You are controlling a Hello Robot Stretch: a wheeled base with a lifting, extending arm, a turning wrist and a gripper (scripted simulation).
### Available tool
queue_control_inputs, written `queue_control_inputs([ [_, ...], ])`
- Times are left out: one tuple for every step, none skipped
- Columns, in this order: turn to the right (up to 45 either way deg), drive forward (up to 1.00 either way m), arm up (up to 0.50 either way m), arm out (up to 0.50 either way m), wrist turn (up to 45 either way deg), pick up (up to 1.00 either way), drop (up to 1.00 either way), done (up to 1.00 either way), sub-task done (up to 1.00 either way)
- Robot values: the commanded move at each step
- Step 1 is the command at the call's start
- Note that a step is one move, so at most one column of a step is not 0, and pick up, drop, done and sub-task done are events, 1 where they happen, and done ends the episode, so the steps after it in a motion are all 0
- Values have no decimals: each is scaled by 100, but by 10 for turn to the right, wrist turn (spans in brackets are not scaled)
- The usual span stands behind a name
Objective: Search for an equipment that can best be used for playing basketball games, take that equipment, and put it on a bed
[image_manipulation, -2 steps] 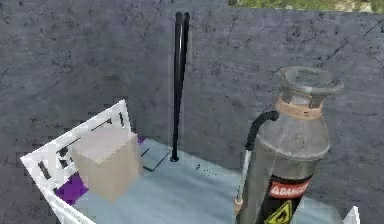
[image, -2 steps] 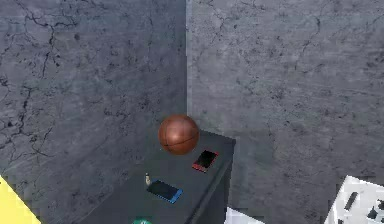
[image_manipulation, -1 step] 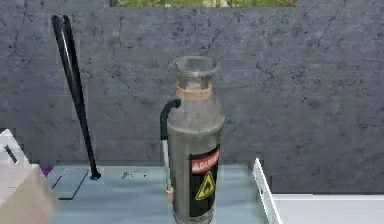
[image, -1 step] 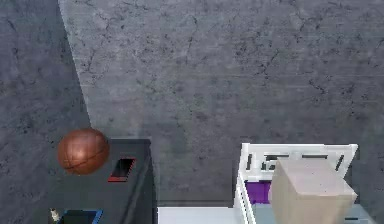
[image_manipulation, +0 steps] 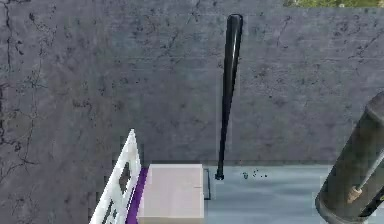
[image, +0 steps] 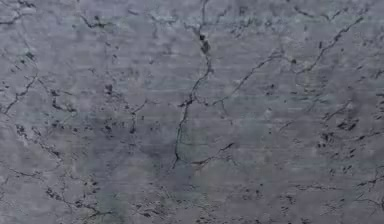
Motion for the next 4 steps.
queue_control_inputs([
  [-450,0,0,0,0,0,0,0,0],
  [-450,0,0,0,0,0,0,0,0],
  [-450,0,0,0,0,0,0,0,0],
  [-300,0,0,0,0,0,0,0,0],
])
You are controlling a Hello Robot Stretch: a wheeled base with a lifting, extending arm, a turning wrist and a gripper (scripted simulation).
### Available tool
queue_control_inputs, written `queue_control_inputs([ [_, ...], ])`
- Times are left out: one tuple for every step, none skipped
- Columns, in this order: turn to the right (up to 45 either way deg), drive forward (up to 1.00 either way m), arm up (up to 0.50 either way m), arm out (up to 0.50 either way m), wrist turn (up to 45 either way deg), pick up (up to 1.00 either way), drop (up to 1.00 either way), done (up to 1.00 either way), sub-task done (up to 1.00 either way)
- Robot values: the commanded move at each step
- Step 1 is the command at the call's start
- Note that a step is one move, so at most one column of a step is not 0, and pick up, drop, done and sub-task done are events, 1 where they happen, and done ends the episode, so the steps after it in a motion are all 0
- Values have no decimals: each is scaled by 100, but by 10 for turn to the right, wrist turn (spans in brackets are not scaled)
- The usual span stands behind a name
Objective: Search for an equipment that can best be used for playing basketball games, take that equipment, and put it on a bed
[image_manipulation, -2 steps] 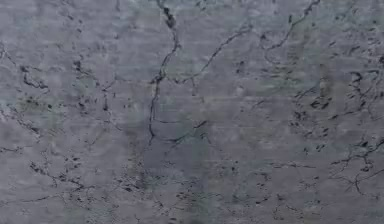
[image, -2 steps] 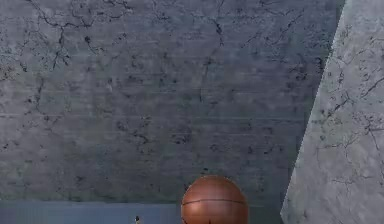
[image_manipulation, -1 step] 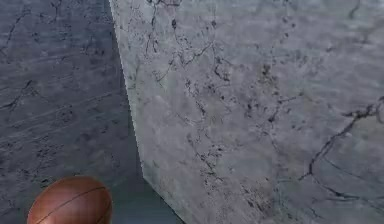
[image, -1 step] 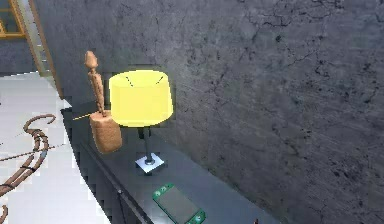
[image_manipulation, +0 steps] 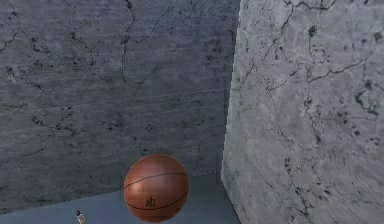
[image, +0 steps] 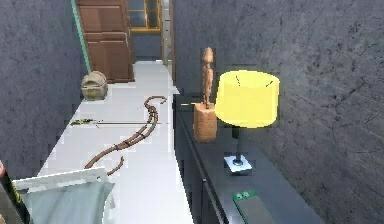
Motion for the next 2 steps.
queue_control_inputs([
  [0,0,50,0,0,0,0,0,0],
  [0,0,38,0,0,0,0,0,0],
])
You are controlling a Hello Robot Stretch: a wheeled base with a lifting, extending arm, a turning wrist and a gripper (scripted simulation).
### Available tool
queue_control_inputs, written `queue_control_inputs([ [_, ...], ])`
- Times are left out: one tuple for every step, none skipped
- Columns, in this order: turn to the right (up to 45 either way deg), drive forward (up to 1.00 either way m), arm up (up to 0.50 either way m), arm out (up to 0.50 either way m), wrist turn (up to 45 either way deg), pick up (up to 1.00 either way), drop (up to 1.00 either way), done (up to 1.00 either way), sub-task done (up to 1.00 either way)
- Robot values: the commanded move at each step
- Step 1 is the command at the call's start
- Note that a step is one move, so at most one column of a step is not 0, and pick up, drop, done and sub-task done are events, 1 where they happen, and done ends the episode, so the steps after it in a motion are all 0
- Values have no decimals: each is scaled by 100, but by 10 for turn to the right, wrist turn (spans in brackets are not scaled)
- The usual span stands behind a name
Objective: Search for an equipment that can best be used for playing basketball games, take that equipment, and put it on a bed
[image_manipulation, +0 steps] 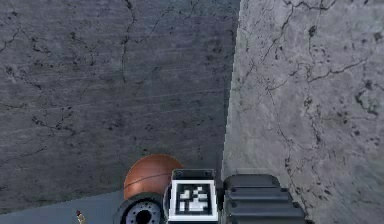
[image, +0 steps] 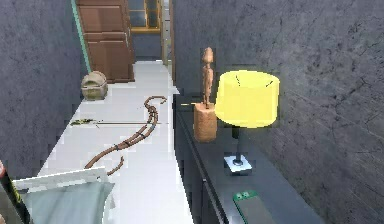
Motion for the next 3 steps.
queue_control_inputs([
  [0,0,0,10,0,0,0,0,0],
  [0,0,0,0,450,0,0,0,0],
  [0,0,0,0,450,0,0,0,0],
])
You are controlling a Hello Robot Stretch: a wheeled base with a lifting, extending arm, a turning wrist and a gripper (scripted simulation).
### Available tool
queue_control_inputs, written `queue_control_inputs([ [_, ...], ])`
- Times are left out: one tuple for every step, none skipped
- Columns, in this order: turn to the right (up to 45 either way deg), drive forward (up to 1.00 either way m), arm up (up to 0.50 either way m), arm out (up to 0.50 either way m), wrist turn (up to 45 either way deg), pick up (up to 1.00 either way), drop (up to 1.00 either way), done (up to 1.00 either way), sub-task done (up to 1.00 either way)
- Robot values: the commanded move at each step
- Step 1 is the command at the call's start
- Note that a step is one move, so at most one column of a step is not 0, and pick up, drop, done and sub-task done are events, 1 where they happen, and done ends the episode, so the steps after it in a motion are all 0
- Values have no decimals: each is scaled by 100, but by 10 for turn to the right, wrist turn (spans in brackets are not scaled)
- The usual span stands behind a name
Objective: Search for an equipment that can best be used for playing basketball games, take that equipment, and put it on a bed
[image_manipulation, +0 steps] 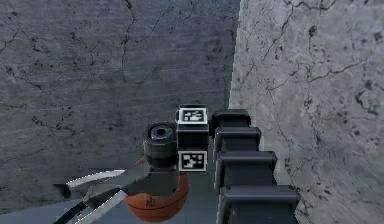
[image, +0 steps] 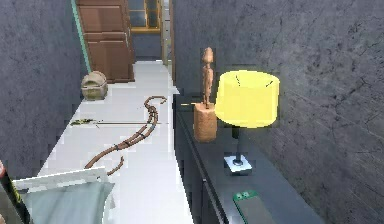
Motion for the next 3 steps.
queue_control_inputs([
  [0,0,0,0,450,0,0,0,0],
  [0,0,0,0,210,0,0,0,0],
  [0,0,-28,0,0,0,0,0,0],
])
